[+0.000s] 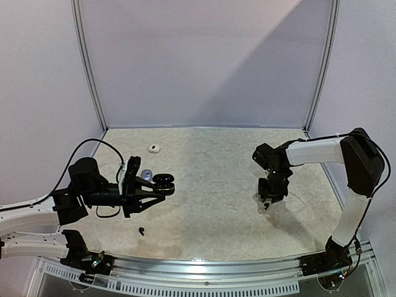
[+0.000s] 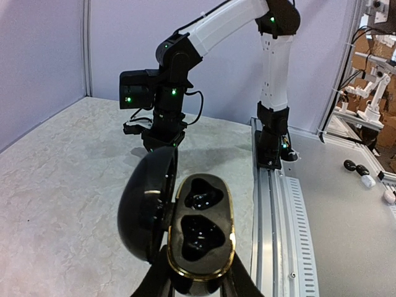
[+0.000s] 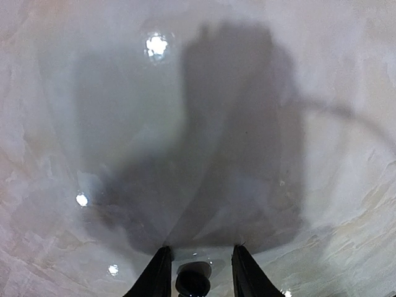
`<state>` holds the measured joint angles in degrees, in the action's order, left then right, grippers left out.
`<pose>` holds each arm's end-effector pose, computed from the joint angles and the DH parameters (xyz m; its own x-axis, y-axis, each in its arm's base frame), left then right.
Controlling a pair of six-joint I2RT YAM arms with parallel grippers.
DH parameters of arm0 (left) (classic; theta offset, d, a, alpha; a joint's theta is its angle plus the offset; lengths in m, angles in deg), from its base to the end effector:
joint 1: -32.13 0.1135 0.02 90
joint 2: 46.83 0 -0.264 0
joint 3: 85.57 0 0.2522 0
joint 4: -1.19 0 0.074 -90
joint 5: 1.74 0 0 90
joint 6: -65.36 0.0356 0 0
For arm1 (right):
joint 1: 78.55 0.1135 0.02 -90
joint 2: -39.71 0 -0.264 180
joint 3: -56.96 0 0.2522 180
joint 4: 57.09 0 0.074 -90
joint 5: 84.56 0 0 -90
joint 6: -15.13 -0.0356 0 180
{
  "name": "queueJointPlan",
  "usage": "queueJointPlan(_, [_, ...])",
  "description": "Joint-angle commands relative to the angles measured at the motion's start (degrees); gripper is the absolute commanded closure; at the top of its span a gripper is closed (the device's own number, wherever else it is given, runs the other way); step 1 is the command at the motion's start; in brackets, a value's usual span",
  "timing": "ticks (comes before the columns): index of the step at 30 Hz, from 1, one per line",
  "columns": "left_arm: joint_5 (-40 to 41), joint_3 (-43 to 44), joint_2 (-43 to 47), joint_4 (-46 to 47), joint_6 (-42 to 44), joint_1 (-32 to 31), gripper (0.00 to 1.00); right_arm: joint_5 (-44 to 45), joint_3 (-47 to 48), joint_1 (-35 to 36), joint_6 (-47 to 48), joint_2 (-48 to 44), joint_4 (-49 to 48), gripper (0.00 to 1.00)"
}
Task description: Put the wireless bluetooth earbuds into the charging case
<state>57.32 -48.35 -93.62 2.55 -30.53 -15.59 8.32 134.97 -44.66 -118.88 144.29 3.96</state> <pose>0.1152 -0.1539 0.2491 -0.1958 0.0845 -0.9770 0.9619 0.2103 -0.1746 0.2638 0.1750 0.1467 -0.9822 0.1761 -0.0647 0.1770 0.9842 -0.0073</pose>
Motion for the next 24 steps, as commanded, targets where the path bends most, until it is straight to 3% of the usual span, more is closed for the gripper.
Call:
queueJointPlan(1, [0.18,-0.87,0.62,-0.44,0.72,0.53,1.0,-2.12,-2.22,-0.14,0.34,1.02,0.37,0.68])
queueJointPlan(24, [0.18,-0.79,0.7,-0.76,1.31,0.53,1.0,-3.41,0.64,3.18,0.05,2.97,5.97,0.75])
